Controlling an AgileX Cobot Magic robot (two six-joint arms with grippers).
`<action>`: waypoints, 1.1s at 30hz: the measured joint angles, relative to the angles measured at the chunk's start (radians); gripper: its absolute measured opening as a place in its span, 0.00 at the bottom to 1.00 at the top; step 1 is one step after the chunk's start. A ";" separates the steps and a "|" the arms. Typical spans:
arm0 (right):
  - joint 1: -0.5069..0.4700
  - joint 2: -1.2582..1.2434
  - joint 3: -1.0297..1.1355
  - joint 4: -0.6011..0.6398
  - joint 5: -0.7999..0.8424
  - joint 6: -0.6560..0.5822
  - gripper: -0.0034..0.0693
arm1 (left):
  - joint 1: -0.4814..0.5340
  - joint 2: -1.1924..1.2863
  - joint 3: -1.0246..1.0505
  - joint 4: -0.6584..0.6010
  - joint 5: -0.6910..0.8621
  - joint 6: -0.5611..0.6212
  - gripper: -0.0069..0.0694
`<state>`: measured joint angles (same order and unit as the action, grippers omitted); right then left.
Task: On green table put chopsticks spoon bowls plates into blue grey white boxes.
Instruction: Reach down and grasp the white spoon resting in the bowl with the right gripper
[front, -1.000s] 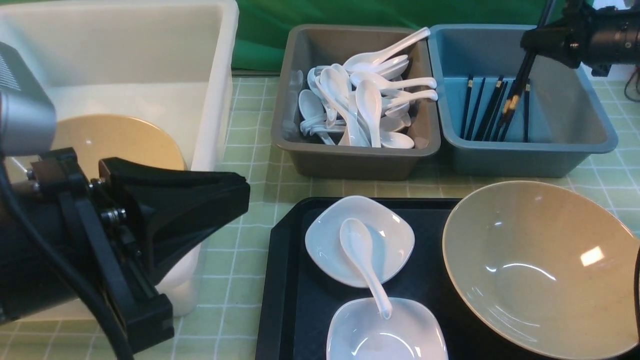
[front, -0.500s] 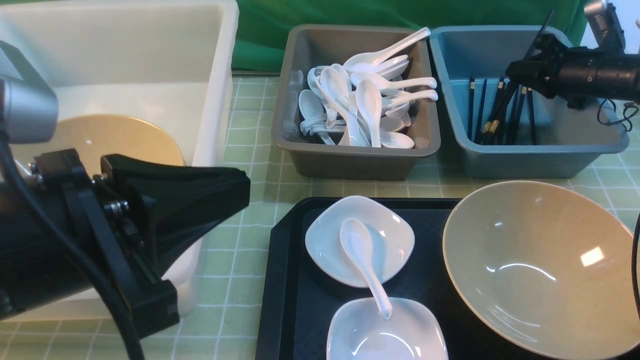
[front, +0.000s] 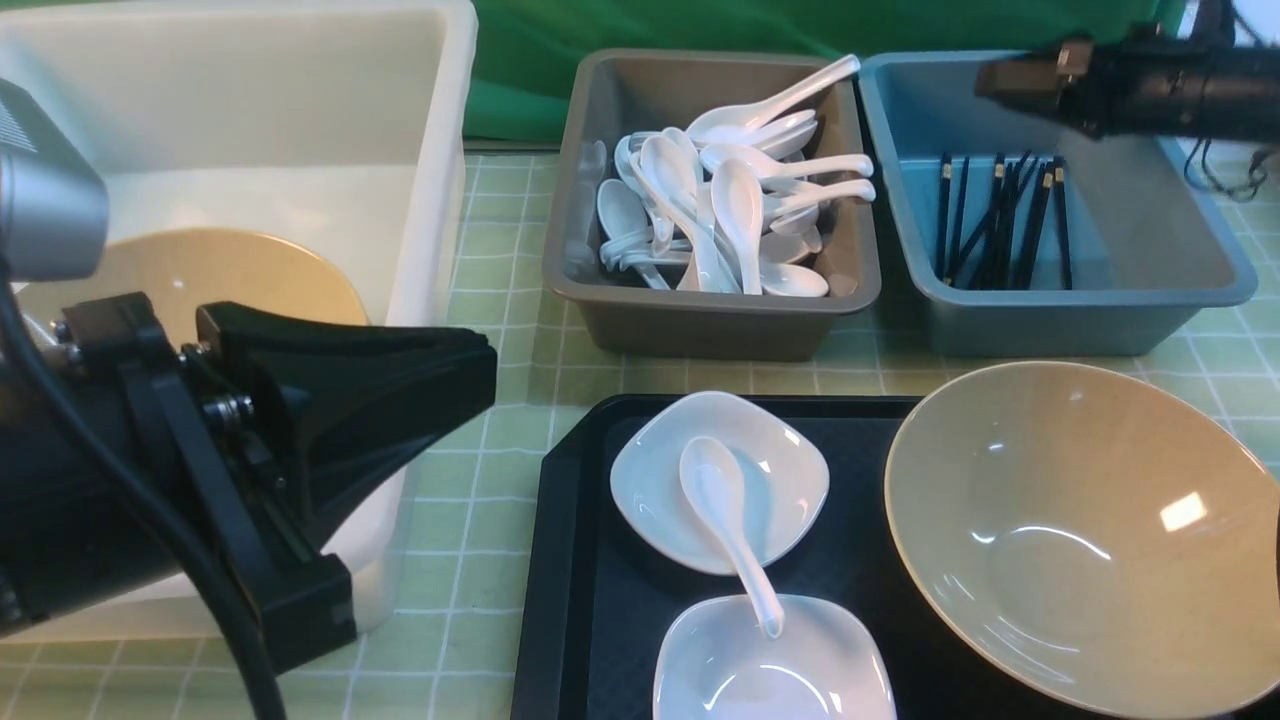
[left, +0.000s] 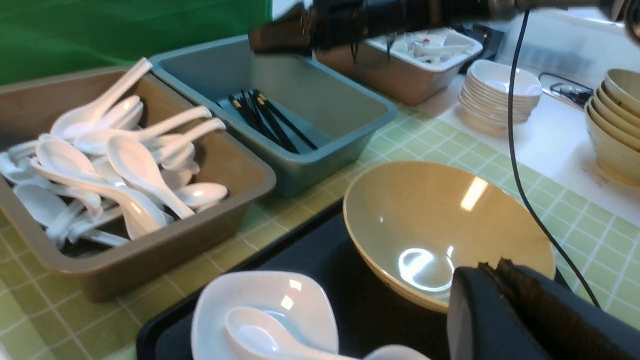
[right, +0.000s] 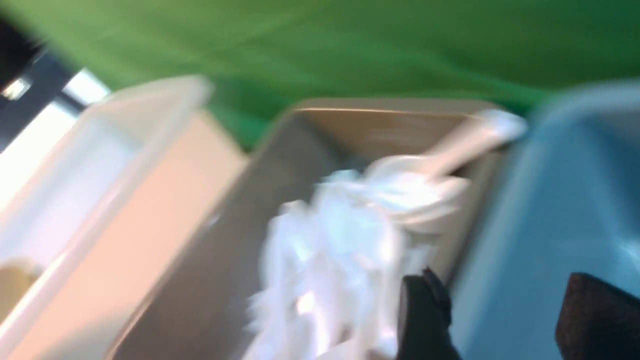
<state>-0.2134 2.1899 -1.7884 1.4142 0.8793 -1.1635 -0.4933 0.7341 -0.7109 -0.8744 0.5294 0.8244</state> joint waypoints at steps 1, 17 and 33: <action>0.000 -0.016 -0.008 -0.024 0.022 -0.005 0.56 | 0.000 0.000 0.000 0.000 0.008 0.000 0.09; 0.300 -0.572 0.040 -1.026 0.290 0.374 0.56 | 0.000 -0.030 0.000 0.053 0.150 -0.061 0.09; 0.385 -0.997 0.653 -0.828 0.290 0.585 0.56 | 0.000 -0.030 0.000 0.088 0.295 -0.100 0.09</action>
<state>0.1717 1.1932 -1.1353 0.5863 1.1692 -0.5780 -0.4933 0.7037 -0.7109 -0.7862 0.8247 0.7249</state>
